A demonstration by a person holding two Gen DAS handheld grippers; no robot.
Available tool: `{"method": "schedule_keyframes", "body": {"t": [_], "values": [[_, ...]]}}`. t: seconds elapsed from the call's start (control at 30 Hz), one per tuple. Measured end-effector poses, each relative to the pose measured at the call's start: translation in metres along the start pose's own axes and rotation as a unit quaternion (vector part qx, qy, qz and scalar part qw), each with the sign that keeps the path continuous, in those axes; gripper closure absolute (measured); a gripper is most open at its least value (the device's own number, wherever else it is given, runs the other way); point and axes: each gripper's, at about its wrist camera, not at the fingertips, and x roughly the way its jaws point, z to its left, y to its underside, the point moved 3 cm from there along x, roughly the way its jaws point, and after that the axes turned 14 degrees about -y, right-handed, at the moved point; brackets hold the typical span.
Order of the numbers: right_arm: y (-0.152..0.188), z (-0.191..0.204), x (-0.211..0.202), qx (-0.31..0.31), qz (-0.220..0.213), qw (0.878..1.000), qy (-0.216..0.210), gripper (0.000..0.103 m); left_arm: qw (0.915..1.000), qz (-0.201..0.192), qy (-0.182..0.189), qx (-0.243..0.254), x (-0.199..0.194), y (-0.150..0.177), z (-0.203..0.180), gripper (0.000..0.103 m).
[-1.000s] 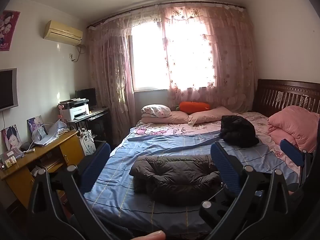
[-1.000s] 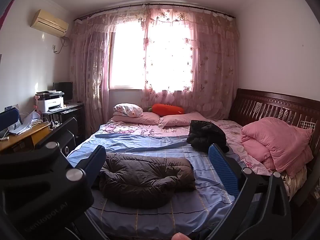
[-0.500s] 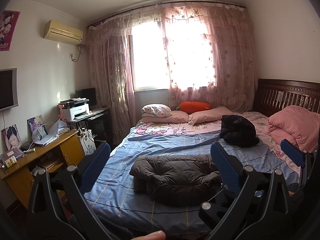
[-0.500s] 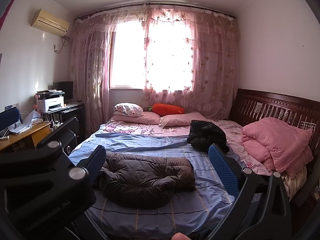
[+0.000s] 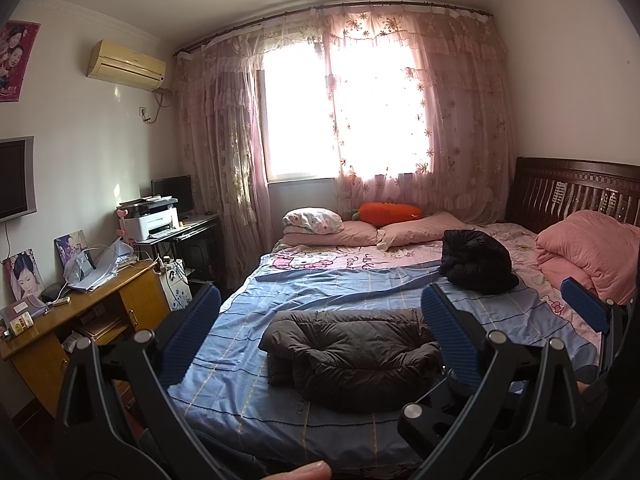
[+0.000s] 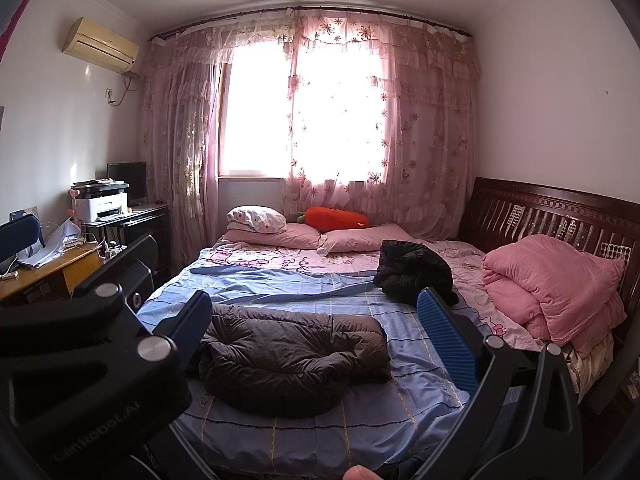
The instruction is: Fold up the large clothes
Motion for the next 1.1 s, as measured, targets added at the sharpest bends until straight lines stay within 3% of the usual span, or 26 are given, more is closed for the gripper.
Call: {"method": "schedule_keyframes", "body": {"t": [1.1], "values": [[-0.0012,0.0030,-0.0016,0.000,0.002,1.000,-0.001,0.001,1.0000,0.001,0.000,0.000,0.0002,0.0001,0.0000,0.002]]}}
